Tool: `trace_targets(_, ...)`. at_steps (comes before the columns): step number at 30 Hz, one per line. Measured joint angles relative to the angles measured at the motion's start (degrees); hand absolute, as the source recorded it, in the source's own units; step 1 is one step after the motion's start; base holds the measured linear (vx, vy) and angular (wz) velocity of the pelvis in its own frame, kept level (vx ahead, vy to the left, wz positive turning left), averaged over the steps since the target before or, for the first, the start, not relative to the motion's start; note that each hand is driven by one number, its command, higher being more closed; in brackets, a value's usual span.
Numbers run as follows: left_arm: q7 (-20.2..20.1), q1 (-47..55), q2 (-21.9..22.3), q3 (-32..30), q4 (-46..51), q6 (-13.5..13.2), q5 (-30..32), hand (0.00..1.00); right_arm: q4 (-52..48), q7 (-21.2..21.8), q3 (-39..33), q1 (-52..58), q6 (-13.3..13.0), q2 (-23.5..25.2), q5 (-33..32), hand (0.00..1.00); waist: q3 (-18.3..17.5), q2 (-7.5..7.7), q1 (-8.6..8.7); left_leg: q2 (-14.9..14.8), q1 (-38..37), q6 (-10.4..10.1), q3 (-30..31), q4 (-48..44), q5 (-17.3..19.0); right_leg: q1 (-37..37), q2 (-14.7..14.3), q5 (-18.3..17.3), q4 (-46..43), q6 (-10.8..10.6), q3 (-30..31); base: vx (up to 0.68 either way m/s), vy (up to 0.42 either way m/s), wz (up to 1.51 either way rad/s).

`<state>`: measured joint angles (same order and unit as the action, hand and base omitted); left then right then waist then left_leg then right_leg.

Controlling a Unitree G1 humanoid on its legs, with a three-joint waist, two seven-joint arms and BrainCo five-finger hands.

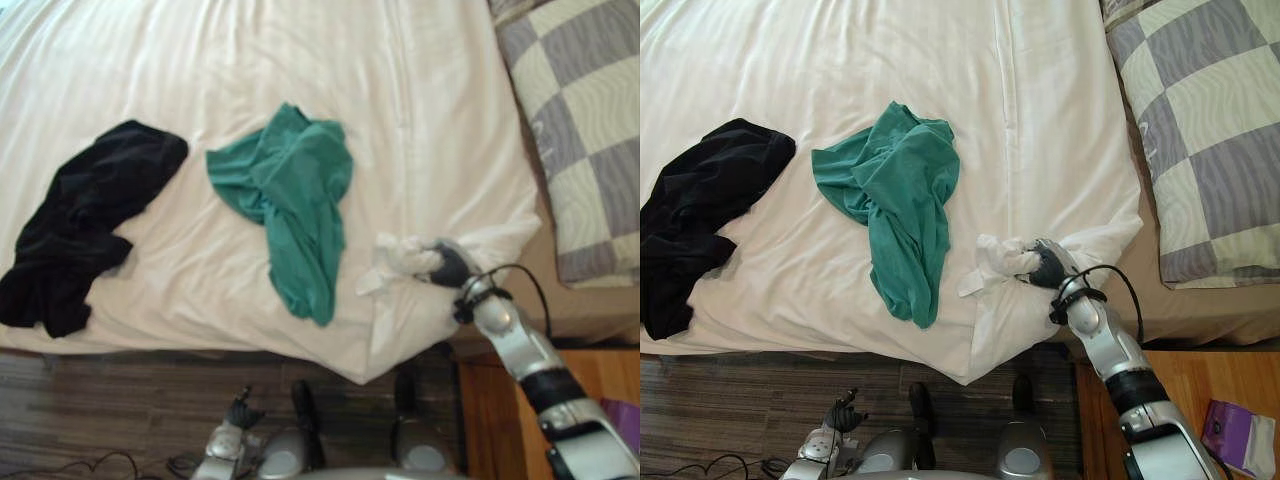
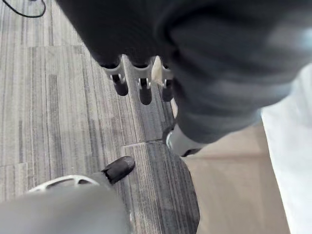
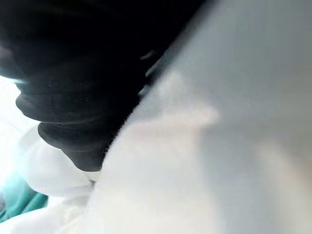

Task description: Tidy the bed and pick cloth on bed and put in laundry

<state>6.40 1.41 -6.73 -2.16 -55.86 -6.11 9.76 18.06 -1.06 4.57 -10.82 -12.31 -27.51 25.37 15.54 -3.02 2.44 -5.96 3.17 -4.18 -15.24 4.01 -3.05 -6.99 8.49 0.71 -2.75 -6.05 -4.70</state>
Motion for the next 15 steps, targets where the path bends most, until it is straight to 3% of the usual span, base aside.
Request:
trace_targets(5, 0.0, 0.2, 0.0, -2.8, 0.6, 0.5, 1.3, 0.0, -3.2, -2.7, -11.1, 11.3, 0.7, 8.1, -0.4, 1.0, -0.7, 1.54, 1.92, -0.1, -2.0, -0.1, -0.7, 0.1, 0.1, 1.3, -0.1, -0.1, -0.1, -0.2, 1.1, -0.01, 0.002, -0.11)
trace_targets(6, 0.0, 0.2, 0.0, -3.2, 0.8, 0.6, 1.7, 0.0, -2.8, -3.3, -13.6, 13.5, 1.5, 11.0, -1.3, 0.0, -1.2, 2.44, 2.44, -0.2, -2.4, -0.2, -1.4, 0.1, 0.2, 1.2, -0.2, -0.1, -0.1, -0.2, 1.8, -0.04, 0.001, -0.22)
trace_targets(8, 0.0, 0.4, 0.2, -4.0, 0.8, 0.9, 2.1, 0.0, -0.2, -4.5, -16.8, 15.3, 1.6, 15.5, -4.8, 0.0, -2.3, 3.93, 3.14, -0.2, -3.3, -0.5, -2.7, 0.2, 0.5, 1.2, -0.4, -0.1, -0.1, -0.2, 3.2, -0.05, 0.002, -0.31)
trace_targets(11, 0.0, 0.5, 1.4, -5.3, 0.7, 1.3, 2.1, 0.0, 3.9, -5.5, -21.7, 16.1, 1.6, 20.5, -10.8, 0.0, -4.4, 4.92, 3.13, -0.1, -4.5, -0.5, -4.1, 0.8, 0.7, 1.3, -0.4, 0.0, 0.0, -0.4, 4.6, -0.03, 0.01, -0.27)
trace_targets(15, 0.1, 1.7, 3.7, -9.3, 0.7, 2.0, 1.9, 0.0, 6.4, -5.8, -27.9, 16.1, 1.7, 26.4, -20.6, 0.0, -5.7, 4.96, 2.75, 0.0, -6.8, -0.6, -5.9, 1.3, 1.2, 3.1, -0.4, 0.0, 0.4, -0.4, 5.4, 0.01, 0.014, -0.14)
